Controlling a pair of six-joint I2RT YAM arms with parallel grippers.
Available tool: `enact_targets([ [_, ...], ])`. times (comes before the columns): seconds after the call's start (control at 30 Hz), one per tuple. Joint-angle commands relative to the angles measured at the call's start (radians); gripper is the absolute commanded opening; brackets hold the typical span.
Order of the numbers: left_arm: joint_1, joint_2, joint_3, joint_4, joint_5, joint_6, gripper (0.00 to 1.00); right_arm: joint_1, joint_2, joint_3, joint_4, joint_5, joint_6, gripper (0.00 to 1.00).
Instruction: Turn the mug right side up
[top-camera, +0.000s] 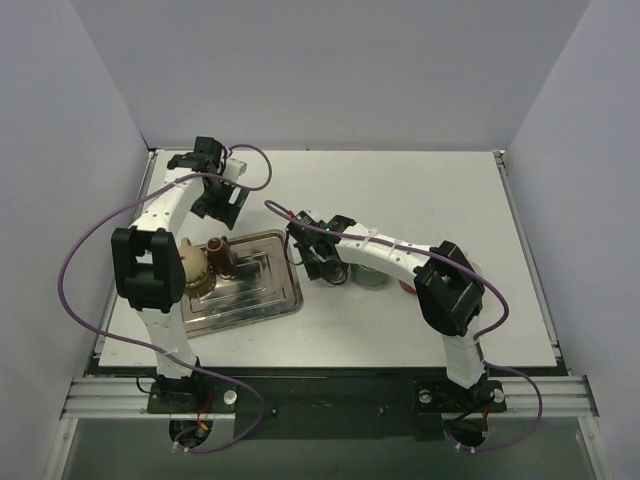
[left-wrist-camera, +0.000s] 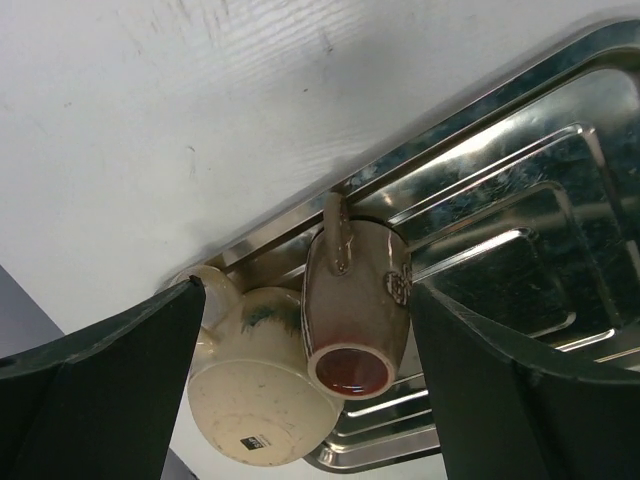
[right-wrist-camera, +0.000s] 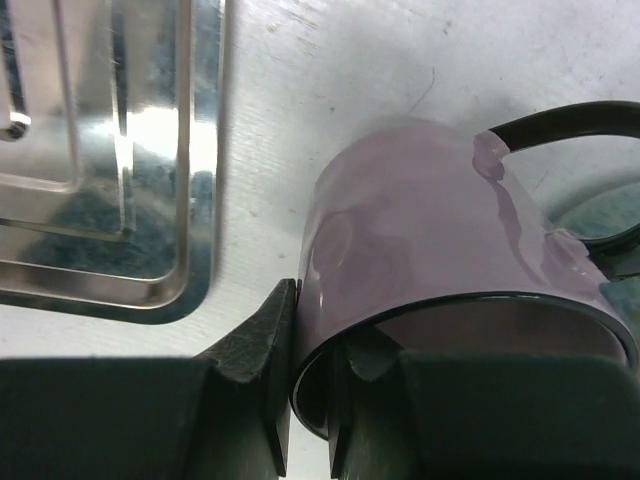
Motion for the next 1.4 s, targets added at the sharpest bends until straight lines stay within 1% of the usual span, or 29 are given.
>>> enact_targets([
  [0.0,0.021,0.004,0.013,-0.055,-0.018,0.041,0.95,-0.023,0.002,0.058,-0.055,-0.027,-0.011,0.04],
  [0.03,0.023,0.003,0.002,-0.057,-0.017,0.05,0.95,-0.028,0.008,0.057,-0.055,-0.029,-0.011,0.09],
  [0.07,0.021,0.0,-0.021,-0.063,-0.017,0.057,0.95,-0.031,0.011,0.055,-0.055,-0.029,-0.011,0.11],
  [0.1,0.021,-0.005,-0.034,-0.068,-0.015,0.067,0.95,-0.034,0.014,0.052,-0.055,-0.027,-0.011,0.17],
  [0.2,0.024,-0.032,-0.095,-0.074,0.013,0.085,0.96,-0.043,0.02,0.046,-0.053,-0.027,-0.014,0.25],
  [0.23,0.024,-0.039,-0.106,-0.074,0.023,0.093,0.96,-0.045,0.02,0.046,-0.053,-0.027,-0.014,0.34],
  [0.27,0.024,-0.049,-0.127,-0.074,0.029,0.096,0.96,-0.045,0.017,0.046,-0.053,-0.027,-0.014,0.39],
  [0.3,0.026,-0.054,-0.138,-0.072,0.036,0.1,0.96,-0.045,0.013,0.044,-0.053,-0.027,-0.014,0.48],
  [0.33,0.026,-0.062,-0.156,-0.072,0.037,0.105,0.96,-0.042,0.008,0.044,-0.053,-0.03,-0.014,0.5],
  [0.37,0.026,-0.066,-0.165,-0.072,0.039,0.108,0.96,-0.04,-0.006,0.041,-0.053,-0.029,-0.016,0.56],
  [0.43,0.026,-0.078,-0.196,-0.057,0.033,0.114,0.96,-0.035,-0.027,0.035,-0.053,-0.015,-0.016,0.61],
  [0.47,0.026,-0.08,-0.211,-0.043,0.03,0.117,0.96,-0.032,-0.035,0.034,-0.052,-0.011,-0.017,0.62],
  [0.53,0.027,-0.08,-0.222,-0.022,0.029,0.116,0.96,-0.029,-0.064,0.027,-0.05,-0.001,-0.019,0.63],
  [0.6,0.028,-0.074,-0.221,-0.017,0.069,0.119,0.96,-0.023,-0.084,0.02,-0.05,0.009,-0.019,0.62],
  [0.67,0.028,-0.068,-0.218,-0.025,0.103,0.12,0.91,-0.02,-0.105,0.008,-0.049,0.019,-0.021,0.63],
  [0.7,0.028,-0.068,-0.218,-0.023,0.114,0.122,0.83,-0.015,-0.113,-0.002,-0.047,0.028,-0.021,0.63],
  [0.73,0.029,-0.068,-0.218,-0.02,0.14,0.13,0.82,-0.014,-0.13,-0.006,-0.047,0.032,-0.021,0.63],
  [0.77,0.028,-0.068,-0.221,-0.01,0.148,0.131,0.74,-0.014,-0.136,-0.017,-0.046,0.045,-0.019,0.63],
  [0.8,0.029,-0.065,-0.219,-0.008,0.158,0.136,0.7,-0.012,-0.15,-0.028,-0.046,0.051,-0.018,0.63],
  [0.83,0.029,-0.057,-0.212,-0.013,0.16,0.14,0.64,-0.011,-0.156,-0.031,-0.046,0.058,-0.017,0.63],
  [0.9,0.031,-0.037,-0.202,-0.02,0.152,0.14,0.59,-0.005,-0.175,-0.046,-0.046,0.065,-0.014,0.63],
  [0.93,0.034,-0.031,-0.202,-0.02,0.152,0.14,0.49,-0.003,-0.188,-0.055,-0.046,0.066,-0.014,0.64],
  [0.97,0.035,-0.026,-0.202,-0.013,0.152,0.142,0.42,0.003,-0.195,-0.06,-0.046,0.072,-0.013,0.64],
  [1.0,0.037,-0.025,-0.204,0.0,0.152,0.139,0.15,0.006,-0.208,-0.066,-0.046,0.075,-0.013,0.64],
  [1.03,0.037,-0.026,-0.204,0.004,0.149,0.136,0.0,0.014,-0.225,-0.071,-0.046,0.083,-0.013,0.64],
  [1.17,0.037,-0.058,-0.19,0.003,0.204,0.157,0.0,0.046,-0.289,-0.098,-0.046,0.133,-0.022,0.64],
  [1.27,0.053,-0.109,-0.149,-0.038,0.344,0.156,0.0,0.075,-0.359,-0.133,-0.04,0.208,-0.027,0.65],
  [1.37,0.064,-0.155,-0.109,-0.085,0.512,0.133,0.0,0.121,-0.472,-0.202,0.006,0.262,-0.033,0.69],
])
